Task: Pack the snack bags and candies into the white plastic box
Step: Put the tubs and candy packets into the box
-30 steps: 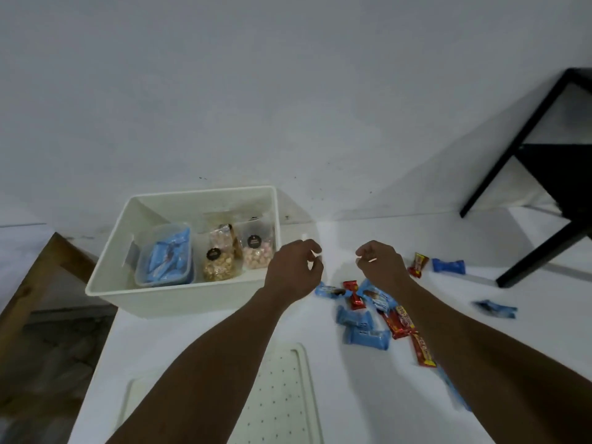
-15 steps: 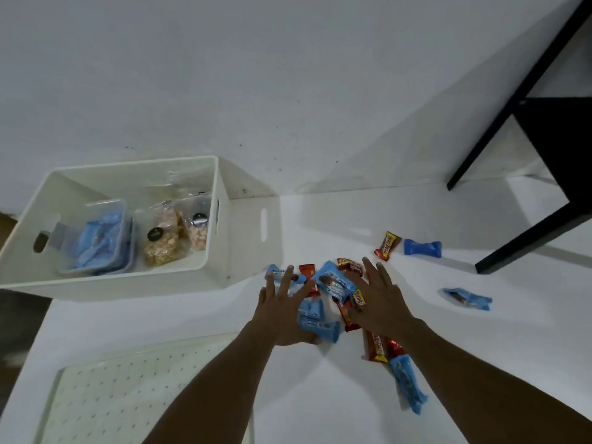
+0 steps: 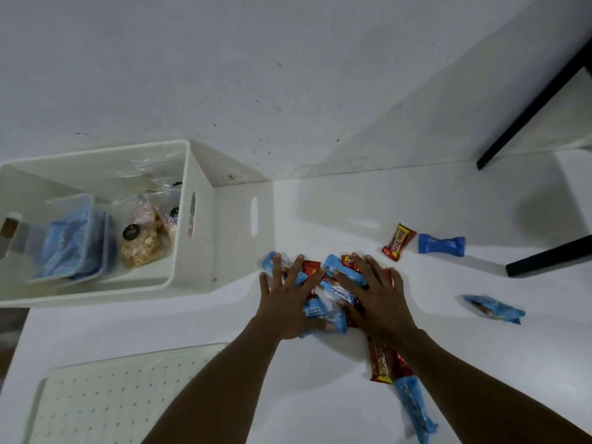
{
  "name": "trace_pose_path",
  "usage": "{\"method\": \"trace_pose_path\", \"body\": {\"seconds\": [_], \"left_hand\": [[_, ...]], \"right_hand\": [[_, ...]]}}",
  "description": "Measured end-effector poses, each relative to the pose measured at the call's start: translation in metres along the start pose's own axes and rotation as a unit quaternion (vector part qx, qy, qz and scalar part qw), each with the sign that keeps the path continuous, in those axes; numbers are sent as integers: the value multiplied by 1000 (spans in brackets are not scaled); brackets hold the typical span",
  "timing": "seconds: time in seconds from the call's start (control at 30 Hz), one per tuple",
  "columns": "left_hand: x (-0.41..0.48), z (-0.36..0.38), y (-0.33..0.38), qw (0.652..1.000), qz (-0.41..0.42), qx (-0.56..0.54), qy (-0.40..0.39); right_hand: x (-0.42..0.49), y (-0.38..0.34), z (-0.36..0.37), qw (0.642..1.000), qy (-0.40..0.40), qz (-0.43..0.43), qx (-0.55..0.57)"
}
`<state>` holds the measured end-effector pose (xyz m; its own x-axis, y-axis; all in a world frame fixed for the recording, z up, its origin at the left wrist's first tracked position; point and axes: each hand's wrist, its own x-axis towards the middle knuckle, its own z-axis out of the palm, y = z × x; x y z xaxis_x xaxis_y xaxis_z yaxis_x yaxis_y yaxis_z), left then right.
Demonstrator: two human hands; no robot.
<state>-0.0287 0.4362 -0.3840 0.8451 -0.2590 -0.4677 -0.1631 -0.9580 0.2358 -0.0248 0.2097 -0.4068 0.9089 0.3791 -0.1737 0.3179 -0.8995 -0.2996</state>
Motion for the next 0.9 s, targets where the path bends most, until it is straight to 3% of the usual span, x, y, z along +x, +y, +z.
{"method": "trace_pose_path", "body": {"seconds": [0.13,0.27,0.5,0.9], "left_hand": [[0,1,4,999,-18,11,25],[-2,0,11,993,7,27,116],[-10,5,29,988,-22,-96,117],[-34,-50,29,974,0,-108,198]], "right_hand": [[3,5,0,999,30,26,-16],[5,3,-3,996,68,41,-27],[-5,8,-7,992,81,64,77],[4,-17,-77,969,163,81,167]]}}
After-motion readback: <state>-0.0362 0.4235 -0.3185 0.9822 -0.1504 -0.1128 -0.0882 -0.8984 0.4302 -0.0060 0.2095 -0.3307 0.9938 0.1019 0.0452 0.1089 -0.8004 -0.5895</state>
